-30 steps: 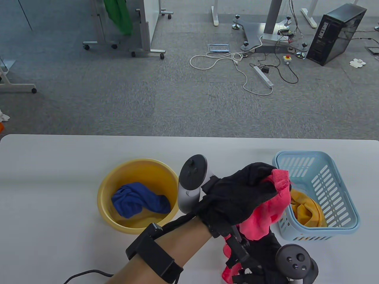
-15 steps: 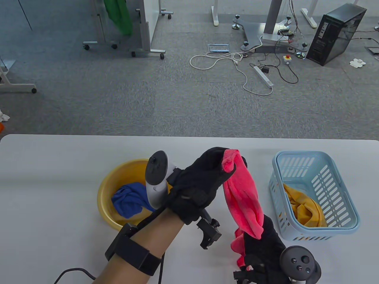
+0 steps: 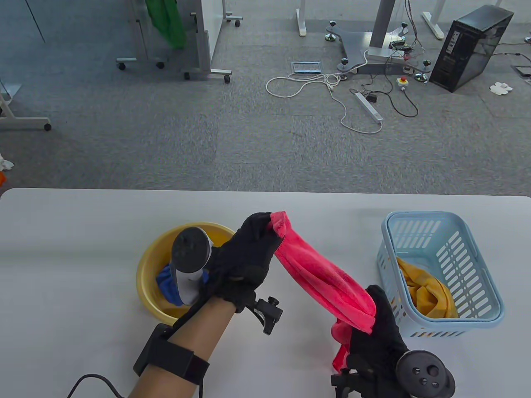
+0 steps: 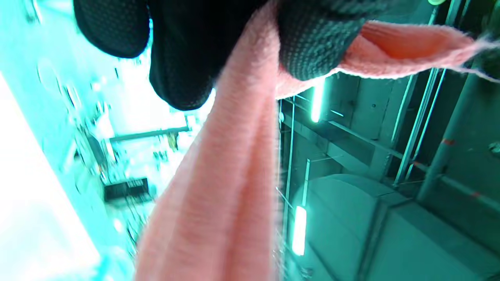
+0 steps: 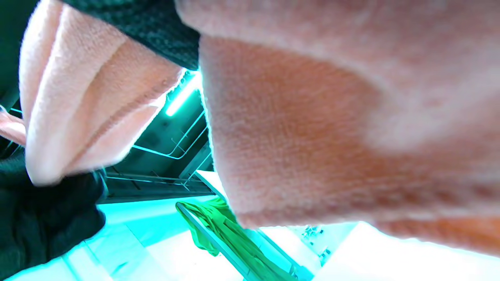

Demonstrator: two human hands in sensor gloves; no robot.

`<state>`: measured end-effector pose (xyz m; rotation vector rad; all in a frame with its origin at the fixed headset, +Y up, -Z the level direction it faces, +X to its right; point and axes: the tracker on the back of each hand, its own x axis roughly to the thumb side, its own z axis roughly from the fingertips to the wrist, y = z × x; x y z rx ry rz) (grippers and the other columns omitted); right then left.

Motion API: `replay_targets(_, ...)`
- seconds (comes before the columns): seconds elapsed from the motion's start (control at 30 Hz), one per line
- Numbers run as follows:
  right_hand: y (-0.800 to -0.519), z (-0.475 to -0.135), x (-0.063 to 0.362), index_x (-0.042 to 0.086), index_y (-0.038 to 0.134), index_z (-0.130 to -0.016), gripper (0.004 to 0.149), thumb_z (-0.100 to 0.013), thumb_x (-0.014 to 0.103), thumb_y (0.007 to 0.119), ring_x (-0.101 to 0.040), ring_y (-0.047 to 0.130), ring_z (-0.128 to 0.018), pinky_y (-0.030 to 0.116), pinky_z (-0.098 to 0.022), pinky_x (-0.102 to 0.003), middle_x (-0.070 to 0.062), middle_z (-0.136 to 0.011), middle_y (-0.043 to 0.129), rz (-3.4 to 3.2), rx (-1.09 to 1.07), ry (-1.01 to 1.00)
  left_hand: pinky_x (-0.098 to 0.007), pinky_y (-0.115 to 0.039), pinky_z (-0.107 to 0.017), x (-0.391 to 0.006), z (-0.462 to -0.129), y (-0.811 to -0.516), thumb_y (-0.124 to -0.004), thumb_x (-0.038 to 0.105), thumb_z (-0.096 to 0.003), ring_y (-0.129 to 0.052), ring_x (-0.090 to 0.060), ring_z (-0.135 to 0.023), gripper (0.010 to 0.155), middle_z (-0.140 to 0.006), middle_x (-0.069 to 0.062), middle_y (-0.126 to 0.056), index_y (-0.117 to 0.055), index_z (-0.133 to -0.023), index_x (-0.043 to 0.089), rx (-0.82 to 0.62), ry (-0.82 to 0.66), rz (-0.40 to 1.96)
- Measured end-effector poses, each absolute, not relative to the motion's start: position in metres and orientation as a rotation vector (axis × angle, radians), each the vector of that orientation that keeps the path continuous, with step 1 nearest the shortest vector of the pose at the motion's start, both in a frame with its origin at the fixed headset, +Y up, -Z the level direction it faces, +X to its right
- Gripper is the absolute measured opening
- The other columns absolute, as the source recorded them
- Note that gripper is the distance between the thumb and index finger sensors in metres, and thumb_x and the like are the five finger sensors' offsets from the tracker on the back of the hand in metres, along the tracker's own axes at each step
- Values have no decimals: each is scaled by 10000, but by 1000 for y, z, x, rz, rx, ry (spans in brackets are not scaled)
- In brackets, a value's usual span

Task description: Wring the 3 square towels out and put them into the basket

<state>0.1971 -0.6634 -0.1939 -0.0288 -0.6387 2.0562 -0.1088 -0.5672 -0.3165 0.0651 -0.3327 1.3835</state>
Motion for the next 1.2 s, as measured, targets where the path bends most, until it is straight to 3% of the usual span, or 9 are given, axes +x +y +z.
replay_targets(0.23, -656, -190, 204, 193, 477, -1083, 624, -565, 213, 823, -346, 894, -755, 507, -725, -699, -147, -993, 698, 2024, -12, -707, -602, -711, -594, -109, -318, -611, -846, 359, -537, -970, -358, -735, 445, -921, -152, -882, -784, -940, 181, 36, -232, 1248)
replay_targets(0.4, -651, -185, 207, 243, 439, -1090, 657, -565, 208, 832, -343, 876, -806, 496, -746, -680, -133, -1019, 669, 1931, 64, -784, -599, -718, -591, -89, -315, -642, -862, 362, -528, -978, -354, -729, 446, -915, -147, -890, -796, -932, 184, 25, -243, 1086)
replay_targets(0.57, -652, -185, 213, 262, 435, -1089, 679, -554, 196, 848, -341, 866, -833, 522, -743, -674, -129, -1034, 655, 1797, 81, -749, -588, -724, -585, -75, -305, -666, -874, 353, -523, -976, -353, -724, 443, -908, -149, -888, -795, -921, 176, 23, -209, 1228)
replay_targets(0.97, -659, -193, 214, 260, 482, -1077, 664, -540, 146, 856, -369, 833, -870, 525, -741, -680, -136, -1052, 632, 1626, 143, -650, -605, -682, -611, -53, -278, -718, -850, 333, -528, -932, -361, -772, 454, -946, -159, -829, -735, -943, 186, -91, -201, 1244)
replay_targets(1.13, -660, -194, 212, 251, 496, -1074, 654, -539, 145, 855, -378, 831, -869, 518, -745, -672, -140, -1049, 637, 1633, 147, -652, -589, -698, -607, -44, -270, -739, -810, 232, -520, -948, -336, -753, 497, -950, -148, -820, -677, -998, 210, -129, -186, 1346)
replay_targets(1.2, -660, -194, 210, 239, 540, -1058, 607, -543, 122, 840, -387, 814, -875, 500, -749, -675, -141, -1052, 628, 1619, 174, -662, -588, -702, -602, -43, -265, -748, -779, 177, -505, -957, -331, -728, 636, -934, -126, -833, -560, -1095, 266, -151, -136, 1460)
